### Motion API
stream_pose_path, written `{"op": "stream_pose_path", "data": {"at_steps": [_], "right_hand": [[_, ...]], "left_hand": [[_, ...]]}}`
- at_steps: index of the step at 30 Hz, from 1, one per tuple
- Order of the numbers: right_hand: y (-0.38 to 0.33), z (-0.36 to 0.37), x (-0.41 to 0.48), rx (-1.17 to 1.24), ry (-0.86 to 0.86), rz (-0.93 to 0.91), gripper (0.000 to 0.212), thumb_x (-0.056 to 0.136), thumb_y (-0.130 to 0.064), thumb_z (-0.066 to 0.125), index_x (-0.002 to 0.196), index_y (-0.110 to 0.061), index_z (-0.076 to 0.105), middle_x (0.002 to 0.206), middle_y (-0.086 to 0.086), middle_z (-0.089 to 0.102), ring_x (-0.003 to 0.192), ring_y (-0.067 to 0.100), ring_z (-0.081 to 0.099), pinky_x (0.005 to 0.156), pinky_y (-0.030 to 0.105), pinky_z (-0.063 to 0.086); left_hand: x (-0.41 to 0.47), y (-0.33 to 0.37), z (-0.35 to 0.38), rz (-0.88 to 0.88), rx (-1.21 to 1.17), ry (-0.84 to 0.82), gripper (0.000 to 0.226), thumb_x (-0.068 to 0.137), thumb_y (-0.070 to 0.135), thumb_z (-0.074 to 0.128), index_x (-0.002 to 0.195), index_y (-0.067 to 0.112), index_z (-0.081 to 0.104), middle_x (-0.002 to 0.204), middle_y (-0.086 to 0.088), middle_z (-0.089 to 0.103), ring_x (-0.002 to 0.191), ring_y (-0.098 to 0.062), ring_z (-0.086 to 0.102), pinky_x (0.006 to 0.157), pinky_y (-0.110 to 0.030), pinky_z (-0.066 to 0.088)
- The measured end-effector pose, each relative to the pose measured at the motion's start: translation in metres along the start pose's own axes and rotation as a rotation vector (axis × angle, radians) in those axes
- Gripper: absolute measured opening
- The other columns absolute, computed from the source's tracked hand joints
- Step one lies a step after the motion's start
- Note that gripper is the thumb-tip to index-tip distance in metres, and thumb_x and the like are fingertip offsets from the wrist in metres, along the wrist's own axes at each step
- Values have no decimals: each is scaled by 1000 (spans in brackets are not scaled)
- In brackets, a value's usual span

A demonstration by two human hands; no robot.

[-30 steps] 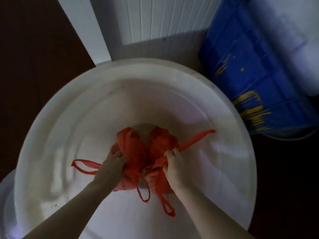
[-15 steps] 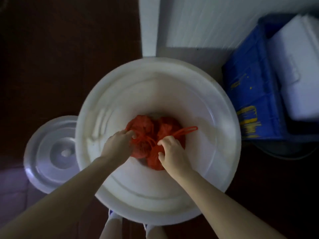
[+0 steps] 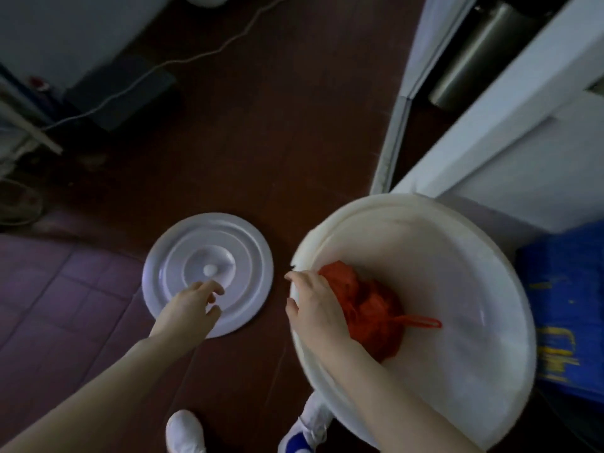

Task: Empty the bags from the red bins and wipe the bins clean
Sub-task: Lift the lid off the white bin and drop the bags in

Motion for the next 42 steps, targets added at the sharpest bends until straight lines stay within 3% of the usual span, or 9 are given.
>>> {"op": "stream_pose_path", "data": {"at_steps": [3, 6, 12, 17, 21, 28, 36, 42], "right_hand": [[-47, 33, 13, -85, -130, -62, 41, 90, -17, 56, 131, -18, 52, 127, 2, 52, 115, 23, 49, 95, 36, 44], [-84, 65, 18, -139, -239, -54, 39, 93, -18, 54, 132, -18, 51, 130, 1, 48, 115, 23, 47, 95, 39, 45], [-129, 124, 45, -122, -308, -17, 36, 93, -19, 54, 129, -18, 53, 126, 0, 51, 116, 20, 48, 91, 33, 46], [-135, 170, 80, -125, -411, -14, 47, 92, -24, 56, 138, -21, 47, 131, 1, 49, 123, 20, 44, 96, 33, 46], [-127, 202, 124, -160, -468, -25, 49, 91, -29, 58, 138, -23, 46, 131, 1, 47, 123, 22, 43, 94, 36, 47], [-93, 287, 197, -253, -500, -72, 55, 91, -28, 60, 142, -23, 40, 132, 3, 45, 120, 26, 44, 95, 40, 46], [-22, 455, 268, -327, -518, -71, 57, 88, -32, 63, 139, -24, 41, 132, 5, 40, 121, 29, 41, 91, 41, 45], [22, 561, 296, -377, -533, -48, 65, 88, -34, 64, 145, -30, 32, 143, 6, 34, 127, 28, 40, 101, 39, 42]], "left_hand": [[-9, -60, -17, -93, -91, 8, 23, 86, 18, 62, 108, 27, 61, 94, 9, 59, 81, -4, 57, 62, -21, 42], [-24, -108, -34, -143, -118, 1, 25, 84, 18, 61, 108, 26, 61, 92, 9, 59, 81, -9, 58, 69, -28, 46], [-18, -173, -64, -129, -91, 28, 26, 86, 22, 59, 112, 25, 61, 90, 11, 52, 79, -8, 55, 67, -25, 43], [15, -202, -69, -189, -67, 5, 31, 87, 22, 59, 118, 23, 59, 96, 5, 49, 85, -15, 54, 73, -31, 47], [53, -225, -61, -199, -9, -43, 42, 85, 22, 62, 127, 27, 54, 108, 4, 46, 102, -18, 54, 81, -33, 49], [132, -277, 4, -230, -29, -39, 49, 87, 22, 65, 134, 29, 49, 133, 5, 42, 123, -19, 41, 89, -37, 48], [249, -363, 127, -172, 57, -58, 59, 89, 32, 66, 141, 32, 39, 153, 5, 22, 138, -20, 25, 96, -40, 47], [311, -421, 185, -84, 175, -86, 66, 89, 38, 66, 145, 33, 31, 159, 2, 7, 145, -24, 8, 107, -48, 40]]}}
Point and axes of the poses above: each hand's wrist, its own x-axis towards the middle knuckle, its own z-axis out of the palm, y = z × x, the point moved 6 cm from there along x, towards the middle knuckle
